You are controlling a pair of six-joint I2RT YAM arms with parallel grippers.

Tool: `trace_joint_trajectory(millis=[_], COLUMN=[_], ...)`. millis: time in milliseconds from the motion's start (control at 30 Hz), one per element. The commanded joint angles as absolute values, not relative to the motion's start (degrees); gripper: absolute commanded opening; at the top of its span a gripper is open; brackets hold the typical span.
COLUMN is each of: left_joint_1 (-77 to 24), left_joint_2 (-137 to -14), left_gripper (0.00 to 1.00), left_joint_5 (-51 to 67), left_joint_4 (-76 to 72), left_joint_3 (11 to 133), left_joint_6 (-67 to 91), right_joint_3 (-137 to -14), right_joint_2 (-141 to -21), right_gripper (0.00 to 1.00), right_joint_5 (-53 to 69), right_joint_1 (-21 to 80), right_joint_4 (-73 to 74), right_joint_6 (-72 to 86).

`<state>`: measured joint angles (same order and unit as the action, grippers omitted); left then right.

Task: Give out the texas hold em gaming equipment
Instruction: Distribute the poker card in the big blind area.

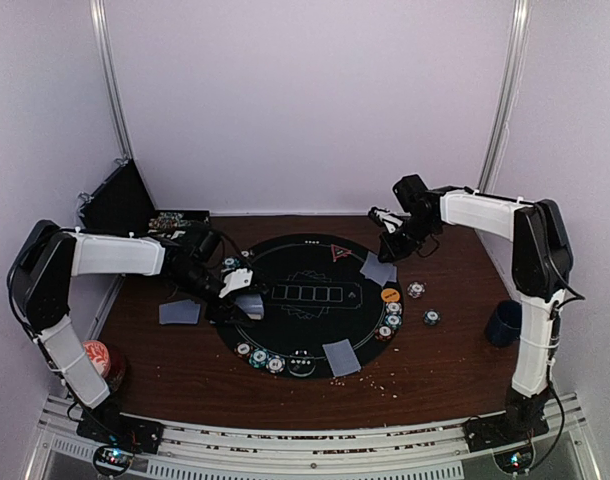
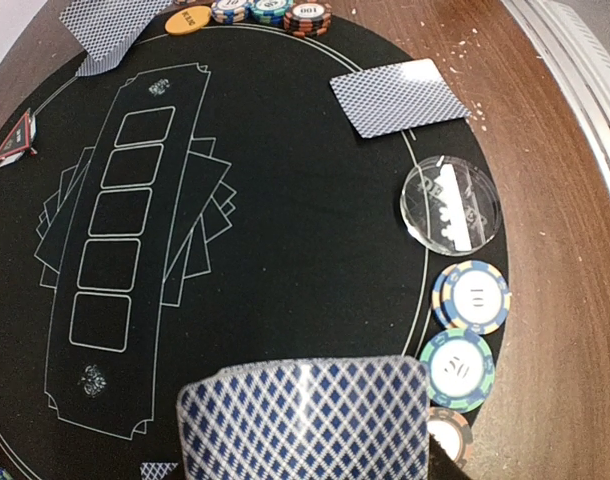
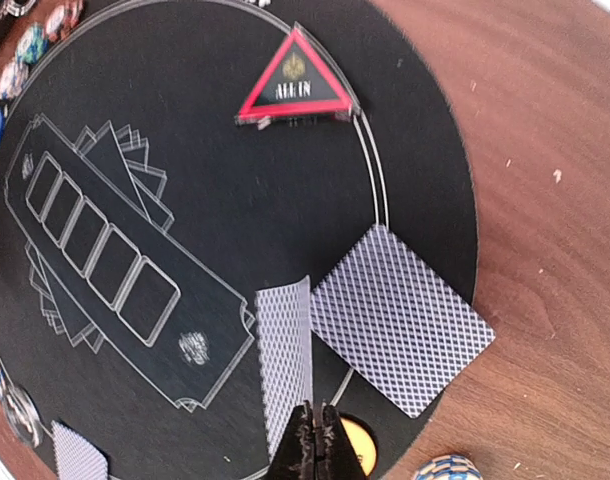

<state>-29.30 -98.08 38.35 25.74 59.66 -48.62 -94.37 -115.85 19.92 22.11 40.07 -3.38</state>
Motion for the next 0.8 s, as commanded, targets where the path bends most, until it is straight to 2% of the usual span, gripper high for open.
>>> trace_joint_trajectory(millis=[0, 233, 767], left_joint_1=[-29.5, -29.5, -29.4], left_joint_2=[-98.5, -99.2, -99.4], left_gripper=[0.41, 0.41, 0.41], left_joint_5=[39.6, 39.4, 39.4], left_joint_4=[25.5, 25.5, 25.5], left_joint_3=[61.2, 61.3, 61.4], left_joint_6=[-49.4, -49.4, -49.3], right_joint_3=[-98.8, -107.2, -108.3], right_joint_2=[-117.8, -124.8, -127.4], right_gripper=[0.00, 0.00, 0.00], right_joint_5=[22.6, 20.0, 17.8], right_joint_1=[20.2, 19.5, 17.8], right_joint_4=[44.1, 51.4, 50.6], right_joint_6=[-10.3, -14.4, -16.4])
